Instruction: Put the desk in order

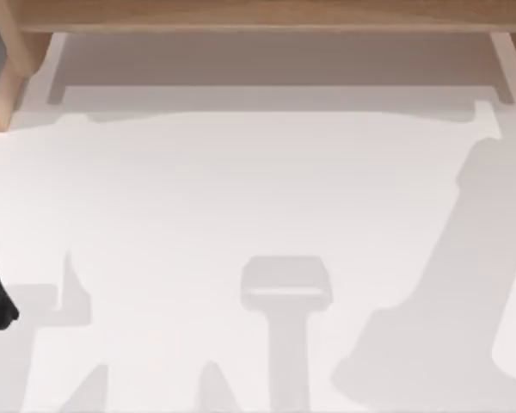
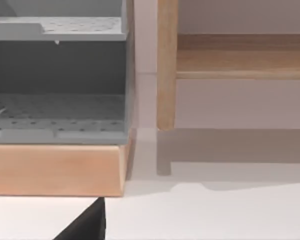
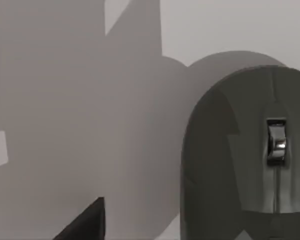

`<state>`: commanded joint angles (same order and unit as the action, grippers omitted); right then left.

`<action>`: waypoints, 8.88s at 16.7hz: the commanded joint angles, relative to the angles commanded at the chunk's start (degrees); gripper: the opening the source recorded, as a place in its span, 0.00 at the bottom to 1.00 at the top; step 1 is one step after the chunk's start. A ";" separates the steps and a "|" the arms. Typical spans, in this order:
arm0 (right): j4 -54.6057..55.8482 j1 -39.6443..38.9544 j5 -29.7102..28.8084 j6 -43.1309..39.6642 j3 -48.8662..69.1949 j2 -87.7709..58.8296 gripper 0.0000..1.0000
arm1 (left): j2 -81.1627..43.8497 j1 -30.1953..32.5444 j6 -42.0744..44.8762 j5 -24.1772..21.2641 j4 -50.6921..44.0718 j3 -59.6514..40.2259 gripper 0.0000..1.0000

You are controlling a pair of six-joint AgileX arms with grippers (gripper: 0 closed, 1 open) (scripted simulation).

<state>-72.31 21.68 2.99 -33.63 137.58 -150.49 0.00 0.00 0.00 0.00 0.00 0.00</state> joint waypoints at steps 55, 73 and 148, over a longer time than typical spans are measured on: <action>21.00 21.07 0.78 -6.54 -57.96 42.30 0.00 | 0.00 0.00 0.00 0.00 0.00 0.00 1.00; 24.34 20.62 1.34 -6.40 -64.57 41.75 0.00 | 0.00 0.00 0.00 0.00 0.00 0.00 1.00; 125.66 27.69 26.07 -40.45 -97.02 40.81 1.00 | 0.00 0.00 0.00 0.00 0.00 0.00 1.00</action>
<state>53.35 49.37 29.06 -74.08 40.56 -109.68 0.00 0.00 0.00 0.00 0.00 0.00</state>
